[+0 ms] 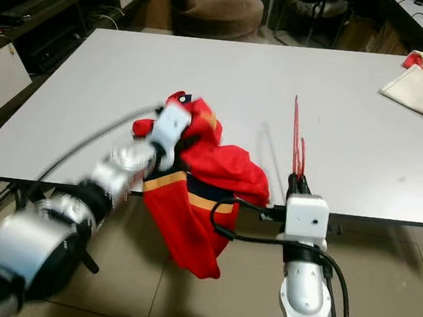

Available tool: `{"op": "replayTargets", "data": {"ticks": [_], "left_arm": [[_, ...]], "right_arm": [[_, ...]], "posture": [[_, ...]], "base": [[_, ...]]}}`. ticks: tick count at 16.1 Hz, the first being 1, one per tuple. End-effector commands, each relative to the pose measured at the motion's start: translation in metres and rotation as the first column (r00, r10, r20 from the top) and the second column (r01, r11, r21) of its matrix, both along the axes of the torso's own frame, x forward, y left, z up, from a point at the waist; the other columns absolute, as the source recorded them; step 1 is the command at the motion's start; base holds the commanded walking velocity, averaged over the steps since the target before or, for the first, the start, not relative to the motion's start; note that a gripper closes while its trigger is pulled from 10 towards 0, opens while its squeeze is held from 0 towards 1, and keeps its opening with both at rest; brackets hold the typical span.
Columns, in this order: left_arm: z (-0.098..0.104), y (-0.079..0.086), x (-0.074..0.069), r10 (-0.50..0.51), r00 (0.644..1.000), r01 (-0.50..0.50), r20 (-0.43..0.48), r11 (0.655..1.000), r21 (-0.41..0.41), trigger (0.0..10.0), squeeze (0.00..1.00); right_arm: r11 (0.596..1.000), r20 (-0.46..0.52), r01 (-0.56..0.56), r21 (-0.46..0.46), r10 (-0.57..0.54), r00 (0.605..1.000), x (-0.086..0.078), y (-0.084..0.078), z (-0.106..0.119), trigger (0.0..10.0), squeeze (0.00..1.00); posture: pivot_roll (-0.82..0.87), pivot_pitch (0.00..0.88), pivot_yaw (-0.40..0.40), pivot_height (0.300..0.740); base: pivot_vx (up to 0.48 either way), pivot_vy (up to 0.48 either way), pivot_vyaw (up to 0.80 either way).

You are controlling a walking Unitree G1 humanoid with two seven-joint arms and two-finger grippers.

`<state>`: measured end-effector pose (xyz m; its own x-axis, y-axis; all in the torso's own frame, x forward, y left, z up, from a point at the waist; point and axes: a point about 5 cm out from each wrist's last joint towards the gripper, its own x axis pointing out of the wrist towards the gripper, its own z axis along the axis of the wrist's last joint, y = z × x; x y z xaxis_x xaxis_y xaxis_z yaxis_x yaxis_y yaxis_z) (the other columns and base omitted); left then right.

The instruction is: Hang hanger

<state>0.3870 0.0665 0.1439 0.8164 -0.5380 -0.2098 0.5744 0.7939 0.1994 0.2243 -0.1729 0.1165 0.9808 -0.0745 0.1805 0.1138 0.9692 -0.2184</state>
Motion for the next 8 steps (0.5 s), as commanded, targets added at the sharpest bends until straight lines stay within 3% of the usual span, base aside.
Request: {"op": "replayTargets", "data": {"ticks": [1,4,5,7,8], "left_arm": [[0.021,0.003,0.009,0.006,0.998,-0.007,0.056,1.0,0.028,0.0,0.0],[0.086,0.007,0.028,0.052,0.977,-0.064,0.209,0.997,0.047,0.0,0.0],[0.119,0.007,0.034,0.086,0.956,-0.101,0.279,0.994,0.04,0.0,0.0],[0.192,0.008,0.037,0.167,0.879,-0.195,0.446,0.981,0.017,0.0,0.0],[0.236,0.012,0.032,0.231,0.808,-0.256,0.542,0.966,-0.03,0.0,0.0]], "right_arm": [[1.0,0.007,-0.014,0.011,0.014,1.0,0.001,0.003,0.0,0.0,0.0],[1.0,0.009,-0.009,0.016,0.009,1.0,0.0,0.006,-0.001,0.0,0.0],[1.0,0.009,-0.003,0.02,0.003,1.0,-0.001,0.007,-0.002,0.0,0.0],[1.0,0.011,0.005,0.022,-0.005,1.0,-0.004,0.009,-0.003,0.0,0.0],[1.0,0.013,0.008,0.018,-0.008,1.0,-0.004,0.009,-0.003,0.0,0.0]], "posture": [[-0.16,0.0,0.096,0.74],[-0.18,0.0,0.121,0.74],[-0.19,0.0,0.132,0.74],[-0.2,0.002,0.151,0.74],[-0.21,0.0,0.154,0.74]], "base": [[0.0,0.0,0.0],[0.0,0.0,0.0],[0.0,0.0,0.0],[0.0,0.0,0.0],[0.0,0.0,0.0]]}}
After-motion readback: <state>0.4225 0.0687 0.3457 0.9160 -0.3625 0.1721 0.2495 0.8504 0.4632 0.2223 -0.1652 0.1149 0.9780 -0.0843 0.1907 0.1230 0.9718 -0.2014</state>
